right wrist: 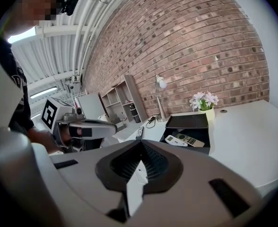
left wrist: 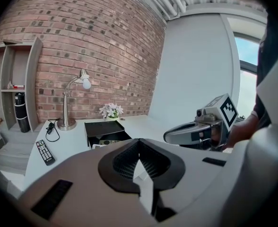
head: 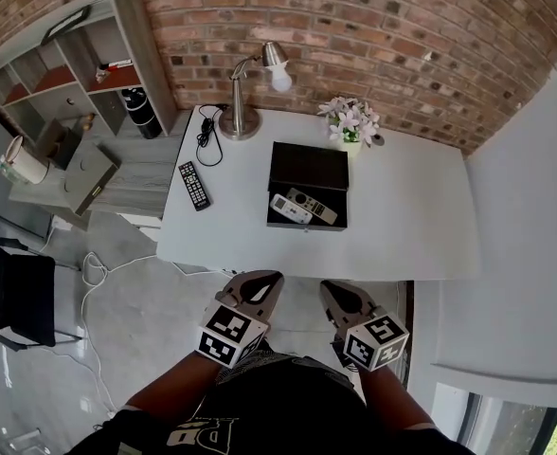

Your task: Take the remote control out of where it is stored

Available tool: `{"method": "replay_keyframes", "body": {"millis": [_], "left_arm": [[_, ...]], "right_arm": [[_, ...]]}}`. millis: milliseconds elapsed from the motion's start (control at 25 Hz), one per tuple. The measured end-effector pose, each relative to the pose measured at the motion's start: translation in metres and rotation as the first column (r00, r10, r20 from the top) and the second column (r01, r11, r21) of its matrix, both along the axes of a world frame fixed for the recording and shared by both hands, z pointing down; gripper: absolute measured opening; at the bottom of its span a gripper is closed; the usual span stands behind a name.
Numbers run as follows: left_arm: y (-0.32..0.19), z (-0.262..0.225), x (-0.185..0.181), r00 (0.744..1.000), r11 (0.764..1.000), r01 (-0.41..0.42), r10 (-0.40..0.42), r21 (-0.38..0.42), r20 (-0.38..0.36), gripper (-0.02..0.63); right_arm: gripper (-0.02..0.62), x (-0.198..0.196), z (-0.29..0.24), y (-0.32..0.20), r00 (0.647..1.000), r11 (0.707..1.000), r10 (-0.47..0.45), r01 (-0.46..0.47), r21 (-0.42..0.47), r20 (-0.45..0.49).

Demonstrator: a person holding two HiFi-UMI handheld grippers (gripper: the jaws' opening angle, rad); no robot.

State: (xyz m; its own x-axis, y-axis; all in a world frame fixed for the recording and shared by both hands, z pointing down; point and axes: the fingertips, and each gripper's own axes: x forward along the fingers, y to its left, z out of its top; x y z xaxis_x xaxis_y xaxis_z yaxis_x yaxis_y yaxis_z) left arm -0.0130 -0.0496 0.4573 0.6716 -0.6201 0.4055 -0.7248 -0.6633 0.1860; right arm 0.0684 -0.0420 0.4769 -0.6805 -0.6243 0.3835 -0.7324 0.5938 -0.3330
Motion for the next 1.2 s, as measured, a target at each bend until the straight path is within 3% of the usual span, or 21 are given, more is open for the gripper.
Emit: {"method": "replay_keyframes", "body": {"millis": [320,640,960,1200], "left_arm": [[-0.047,0.004,-0.028,0.998,0.999,-0.052,0.052,0.0,0.026,0.006],[-0.069,0.017,-0.033,0.992,0.992,-0.118,0.119,-0.038,0.038,0.006],[-0.084,0.039,-0.022,0.984,0.983,-0.151,0.16,-0.108,0.076,0.006],[-0.108,0.051,-0.012,0.988,0.988,-0.1,0.112,-0.118,0.105,0.006]], "right_arm": [[0.005,-0.026,0.006,-0.044,0.999,0.999,0.028,-0.029,-0.016,-0.032],[0.003,-0.026,0.019,-0.074,0.993,0.995,0.097,-0.099,-0.027,-0.072],[0.005,-0.012,0.04,-0.104,0.974,0.999,0.046,-0.048,-0.001,-0.223],[0.005,0.007,0.063,-0.141,0.916,0.999,-0.033,0.046,0.023,-0.4]]}}
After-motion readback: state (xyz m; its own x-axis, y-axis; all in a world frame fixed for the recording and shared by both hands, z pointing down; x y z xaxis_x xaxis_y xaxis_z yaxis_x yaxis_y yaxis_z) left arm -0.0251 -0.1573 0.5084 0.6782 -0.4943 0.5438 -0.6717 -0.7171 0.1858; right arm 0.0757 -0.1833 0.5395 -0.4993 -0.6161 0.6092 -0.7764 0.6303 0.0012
